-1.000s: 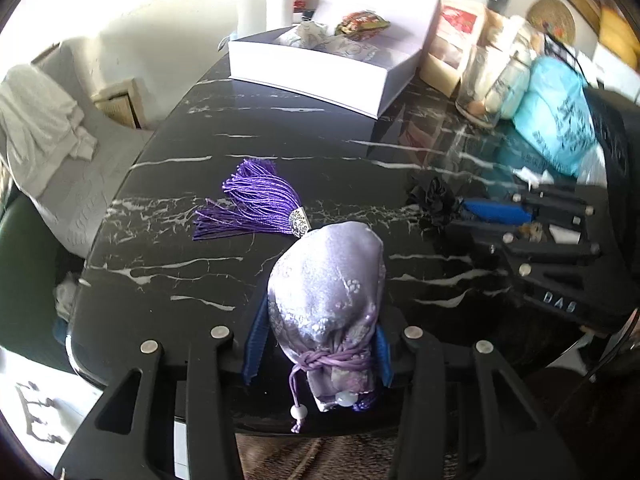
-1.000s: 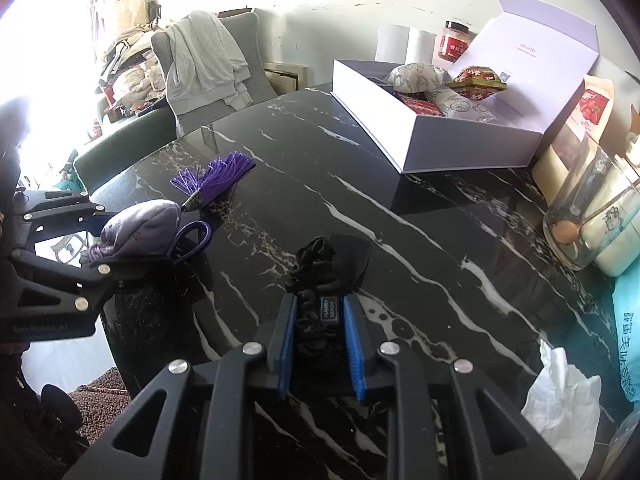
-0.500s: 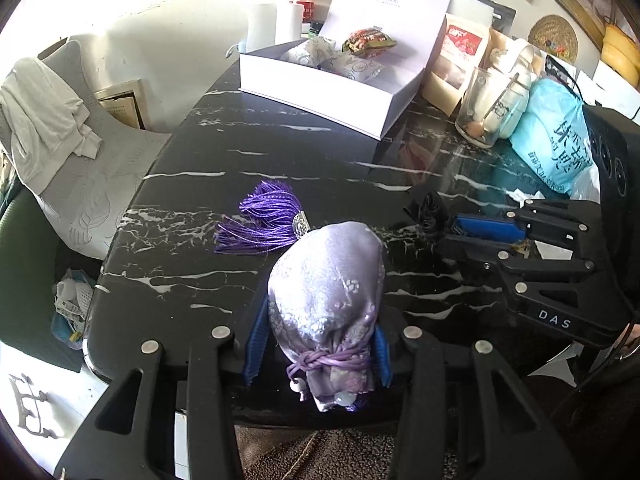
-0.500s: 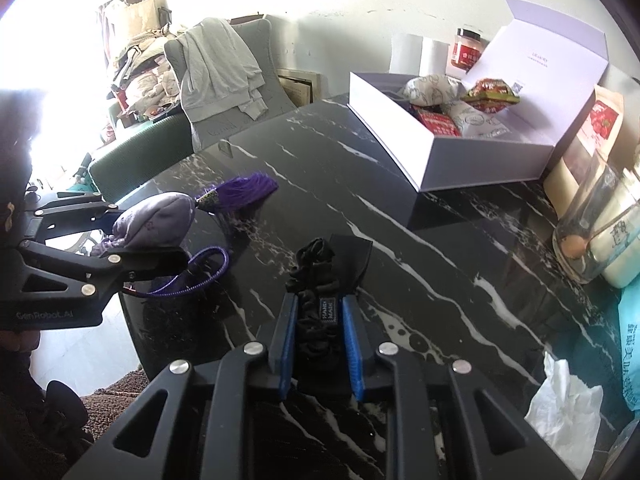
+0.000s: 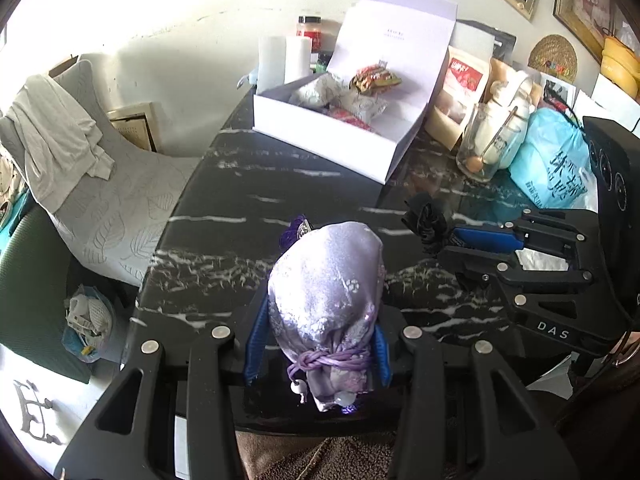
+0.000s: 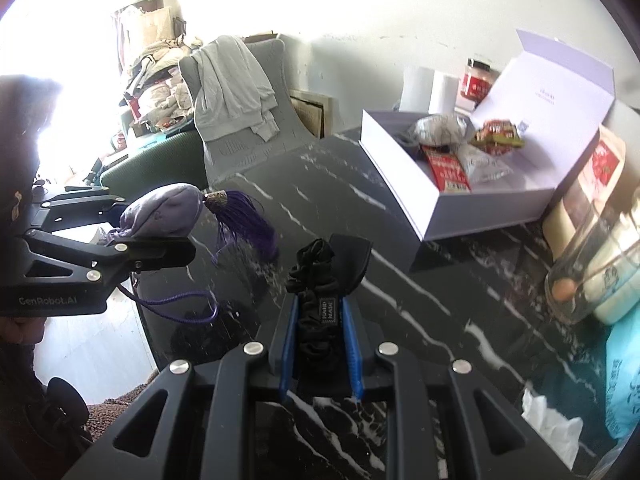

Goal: Organize objects
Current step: 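Carry the sachet and black cloth with both grippers over the open white box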

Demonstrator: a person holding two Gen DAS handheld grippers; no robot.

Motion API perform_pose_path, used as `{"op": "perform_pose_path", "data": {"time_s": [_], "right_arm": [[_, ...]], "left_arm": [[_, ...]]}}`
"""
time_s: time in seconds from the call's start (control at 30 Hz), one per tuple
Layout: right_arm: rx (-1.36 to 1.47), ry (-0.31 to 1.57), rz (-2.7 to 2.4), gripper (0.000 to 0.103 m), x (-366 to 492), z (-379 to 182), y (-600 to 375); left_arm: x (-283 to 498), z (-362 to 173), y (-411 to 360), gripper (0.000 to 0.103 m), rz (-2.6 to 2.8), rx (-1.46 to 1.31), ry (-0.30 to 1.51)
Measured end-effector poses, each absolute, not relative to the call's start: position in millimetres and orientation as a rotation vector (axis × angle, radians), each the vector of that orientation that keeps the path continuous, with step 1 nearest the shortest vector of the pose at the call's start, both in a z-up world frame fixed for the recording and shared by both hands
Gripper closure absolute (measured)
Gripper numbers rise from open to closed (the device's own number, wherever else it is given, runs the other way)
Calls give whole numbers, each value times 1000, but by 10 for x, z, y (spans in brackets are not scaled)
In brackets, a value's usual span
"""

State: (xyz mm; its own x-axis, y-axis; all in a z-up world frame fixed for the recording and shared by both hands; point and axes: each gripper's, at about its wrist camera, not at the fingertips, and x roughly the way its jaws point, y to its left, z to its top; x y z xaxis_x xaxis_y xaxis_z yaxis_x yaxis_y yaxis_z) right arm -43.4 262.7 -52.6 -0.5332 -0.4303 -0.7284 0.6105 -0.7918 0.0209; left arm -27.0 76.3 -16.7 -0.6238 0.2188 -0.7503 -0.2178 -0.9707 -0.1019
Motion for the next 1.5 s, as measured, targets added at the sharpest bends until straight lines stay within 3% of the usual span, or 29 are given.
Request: {"op": "perform_pose_path", "data": {"time_s": [1.5], "right_arm": [[896,292,-2413,82,-1034,244,3194]], "left_arm": [[-1356,658,1606,62,2544,-1031,190]]}}
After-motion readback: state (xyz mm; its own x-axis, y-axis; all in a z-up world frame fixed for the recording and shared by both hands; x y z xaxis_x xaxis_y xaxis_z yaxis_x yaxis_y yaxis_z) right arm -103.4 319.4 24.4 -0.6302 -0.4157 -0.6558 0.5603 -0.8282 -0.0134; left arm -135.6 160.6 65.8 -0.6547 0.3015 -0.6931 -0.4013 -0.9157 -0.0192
